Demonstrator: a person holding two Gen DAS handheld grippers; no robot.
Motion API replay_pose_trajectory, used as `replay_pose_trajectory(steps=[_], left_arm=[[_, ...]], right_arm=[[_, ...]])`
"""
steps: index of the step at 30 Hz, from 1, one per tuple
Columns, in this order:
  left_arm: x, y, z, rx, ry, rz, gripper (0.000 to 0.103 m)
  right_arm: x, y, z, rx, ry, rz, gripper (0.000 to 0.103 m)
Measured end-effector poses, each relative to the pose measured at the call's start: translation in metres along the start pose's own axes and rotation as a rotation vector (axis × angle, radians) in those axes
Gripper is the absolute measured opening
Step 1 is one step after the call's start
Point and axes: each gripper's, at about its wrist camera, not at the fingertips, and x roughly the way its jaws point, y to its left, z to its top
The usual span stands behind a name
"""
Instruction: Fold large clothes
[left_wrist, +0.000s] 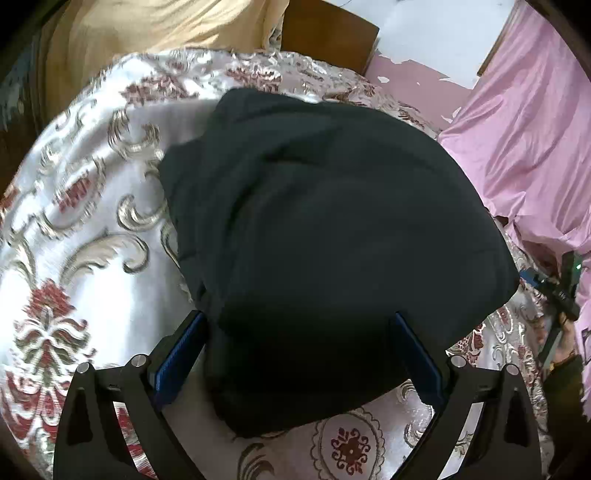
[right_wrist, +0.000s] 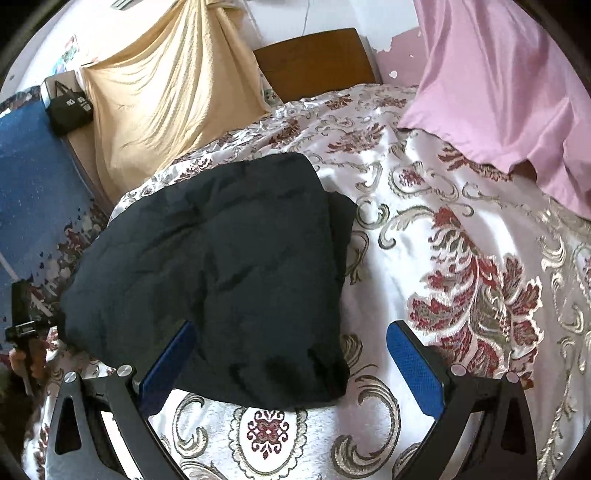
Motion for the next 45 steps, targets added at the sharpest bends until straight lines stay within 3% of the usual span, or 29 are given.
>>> replay_pose_trajectory(steps=[9,17,23,32,37,41,45], left_arm=[[0.008,0.028,0.003,-0.08,0.025,-0.11,0.101],[-0.002,0.039,0.002,-0.117,-0.004,-0.122,0.101],[-0.006,0.066,0.005,-0.204,-0.019,-0.192,0.101],[0.0,0.082,0.012,-0.202,0.03,-0.232,0.102],[0.001,0.08,0.011,-0.19,0.038,-0.178,0.102],[-0.003,0.073,0.007,-0.179,0.016,-0.115,0.102],[-0.007,0.073,0.0,-0.176,0.005,-0.11,0.102]], right_arm=[[0.038,-0.024,-0.006,0.11,0.115,0.105,0.103],[0.061,-0.031,-0.004,0.098,0.138,0.137,0.103],[0.078,-0.036,0.002,0.118,0.172,0.26,0.103],[0.097,-0.026,0.011,0.085,0.199,0.376,0.103],[0.099,-0.024,0.008,0.095,0.2,0.37,0.103],[0.098,-0.016,0.009,0.098,0.206,0.313,0.103],[0.097,-0.011,0.007,0.086,0.201,0.296,0.103]])
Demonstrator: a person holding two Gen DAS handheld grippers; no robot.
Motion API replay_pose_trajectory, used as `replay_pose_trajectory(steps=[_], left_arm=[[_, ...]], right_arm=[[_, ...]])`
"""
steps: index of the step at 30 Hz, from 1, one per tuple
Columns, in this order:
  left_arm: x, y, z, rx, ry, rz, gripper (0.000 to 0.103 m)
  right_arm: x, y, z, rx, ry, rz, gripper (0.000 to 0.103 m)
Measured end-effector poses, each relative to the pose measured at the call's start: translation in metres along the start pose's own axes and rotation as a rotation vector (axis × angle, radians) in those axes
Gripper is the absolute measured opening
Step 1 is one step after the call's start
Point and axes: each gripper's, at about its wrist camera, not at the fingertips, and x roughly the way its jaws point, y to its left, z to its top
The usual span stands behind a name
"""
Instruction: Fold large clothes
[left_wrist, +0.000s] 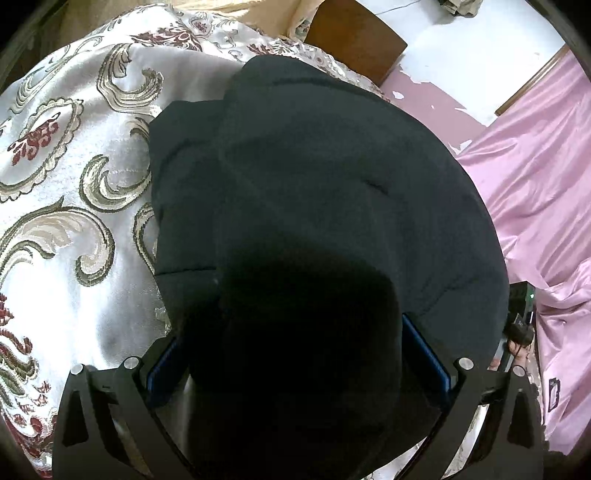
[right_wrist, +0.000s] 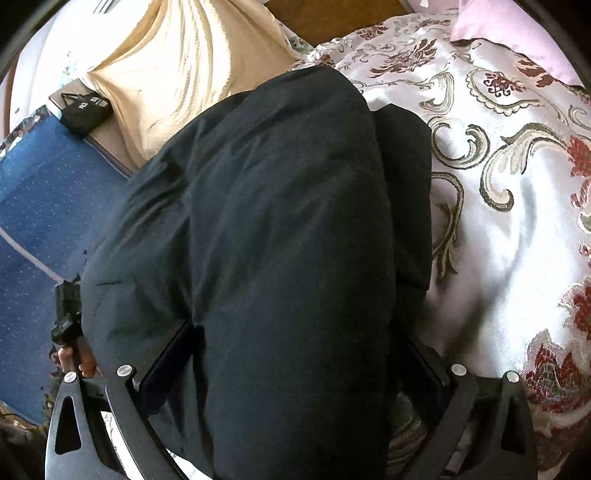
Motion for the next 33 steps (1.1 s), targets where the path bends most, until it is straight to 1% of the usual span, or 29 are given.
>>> replay_pose_trajectory(steps=[5,10,14,33], left_arm=[[0.0,-0.002,-0.006,0.005,-0.007,0.008,0.102],[0.019,-0.031,0.002,0.007,-0.018,0.031,0.102],[0.025,-0.044,-0.001,0.009,-0.024,0.04,0.102],[0.025,-0.045,-0.002,0.011,-0.024,0.039,0.102]], right_arm=[[-0.001,0.001,0.0,0.0,-0.002,-0.001,0.103],[-0.002,0.002,-0.002,-0.006,-0.006,-0.009,0.103],[0.0,0.002,-0.001,-0.006,-0.008,-0.01,0.103],[0.0,0.002,0.0,-0.009,-0.008,-0.012,0.103]])
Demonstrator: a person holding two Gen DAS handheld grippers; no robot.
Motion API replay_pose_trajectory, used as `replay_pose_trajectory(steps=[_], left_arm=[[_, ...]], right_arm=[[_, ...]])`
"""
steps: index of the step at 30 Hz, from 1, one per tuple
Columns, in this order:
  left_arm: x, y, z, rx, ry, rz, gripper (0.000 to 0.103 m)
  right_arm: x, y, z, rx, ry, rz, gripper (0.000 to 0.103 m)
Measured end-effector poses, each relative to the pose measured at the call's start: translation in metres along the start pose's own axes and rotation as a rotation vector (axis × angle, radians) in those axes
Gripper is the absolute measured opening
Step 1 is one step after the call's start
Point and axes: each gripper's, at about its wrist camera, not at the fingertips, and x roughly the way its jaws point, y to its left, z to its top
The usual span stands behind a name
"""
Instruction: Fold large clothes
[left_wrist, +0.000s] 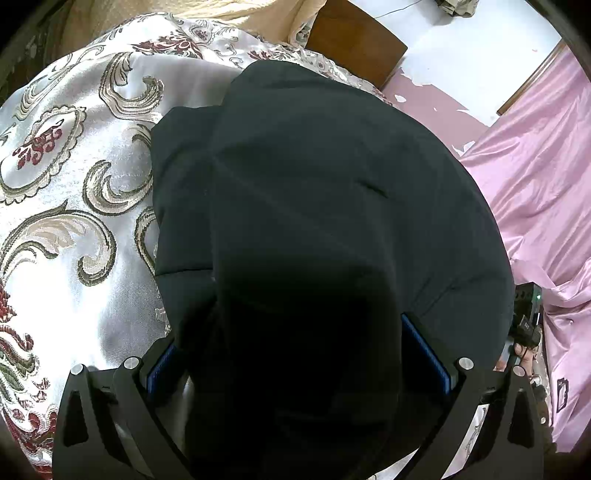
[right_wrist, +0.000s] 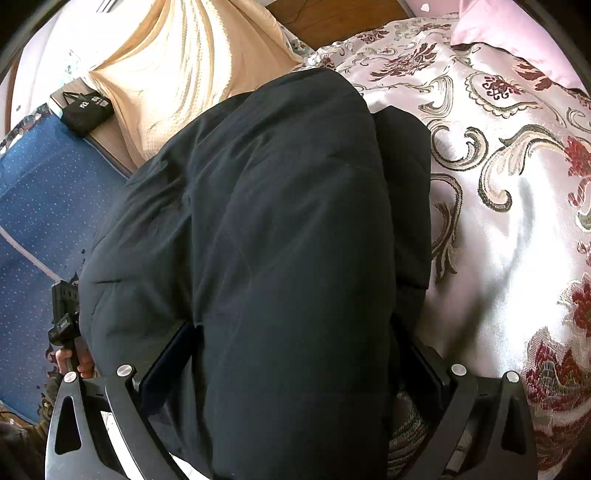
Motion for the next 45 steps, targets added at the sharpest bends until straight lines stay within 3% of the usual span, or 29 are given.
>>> replay_pose_trajectory(steps=[22,45], left_arm=[[0.0,-0.006,0.001,0.012,-0.01,0.017,0.102],[0.01,-0.027,0.004,0.068,-0.063,0.168,0.102]], right_arm=[[0.003,0.002,0.003,-0.015,0.001,-0.022,0.103],[0.01,0.015,0.008,-0.055,-0.023,-0.15,0.101]])
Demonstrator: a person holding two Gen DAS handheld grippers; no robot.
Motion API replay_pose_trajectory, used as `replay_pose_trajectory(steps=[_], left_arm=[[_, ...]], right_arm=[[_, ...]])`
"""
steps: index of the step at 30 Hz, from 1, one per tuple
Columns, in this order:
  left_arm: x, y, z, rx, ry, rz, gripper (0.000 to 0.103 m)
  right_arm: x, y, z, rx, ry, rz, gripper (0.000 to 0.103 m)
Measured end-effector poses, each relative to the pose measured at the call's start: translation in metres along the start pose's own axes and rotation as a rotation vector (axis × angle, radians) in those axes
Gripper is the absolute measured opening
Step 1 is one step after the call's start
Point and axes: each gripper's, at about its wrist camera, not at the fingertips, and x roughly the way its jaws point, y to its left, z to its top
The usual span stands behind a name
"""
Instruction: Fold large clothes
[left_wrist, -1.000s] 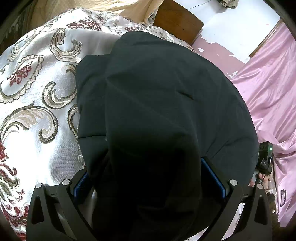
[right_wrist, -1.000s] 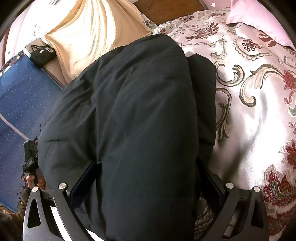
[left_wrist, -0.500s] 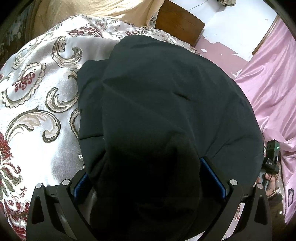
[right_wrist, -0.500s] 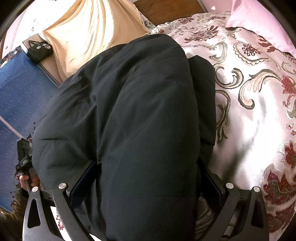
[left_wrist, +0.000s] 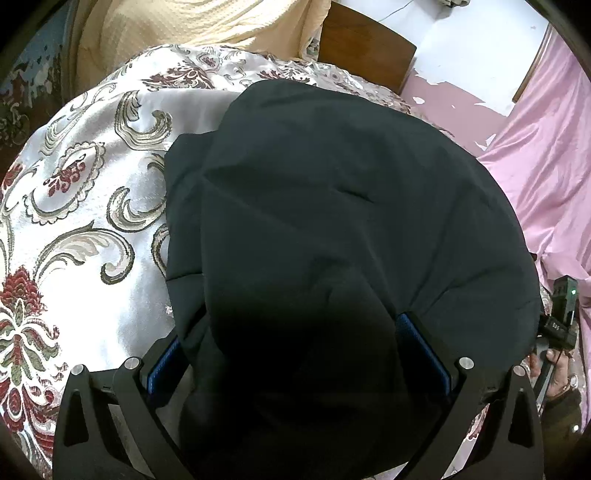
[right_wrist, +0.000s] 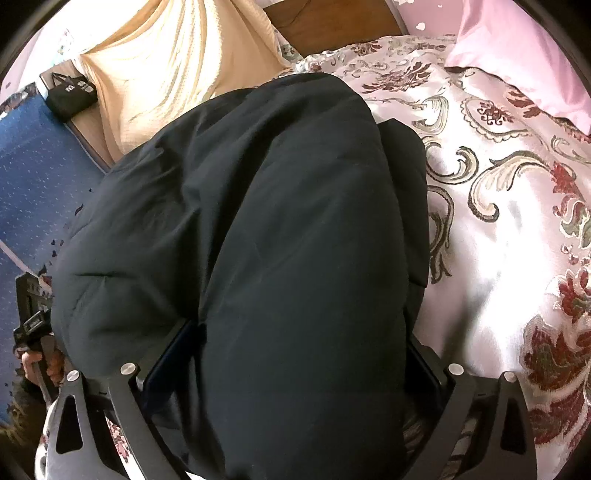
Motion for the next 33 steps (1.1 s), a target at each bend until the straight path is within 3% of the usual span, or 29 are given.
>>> replay_pose_trajectory(steps=[12,18,23,26,29,33], left_arm=[[-0.002,-0.008,-0.009,0.035,-0.023,0.066,0.098],[-0.005,-0.029,-0.01,0.091,-0.029,0.151,0.076],[-0.009,-0.039,-0.013,0.116,-0.04,0.22,0.05],[-0.012,-0.044,-0.015,0.138,-0.047,0.261,0.038],[-0.015,-0.051,-0.017,0.154,-0.045,0.292,0.031],[-0.011,-0.049,-0.015,0.157,-0.013,0.299,0.034]], right_arm=[[0.0,0.008,-0.003,-0.038,-0.04,-0.061,0.092],[-0.004,0.02,-0.004,-0.077,-0.056,-0.11,0.074],[-0.011,0.03,-0.001,-0.106,-0.055,-0.175,0.045],[-0.012,0.034,0.001,-0.12,-0.056,-0.198,0.036],[-0.014,0.039,0.001,-0.139,-0.062,-0.216,0.029],[-0.015,0.041,0.003,-0.12,-0.052,-0.223,0.03]])
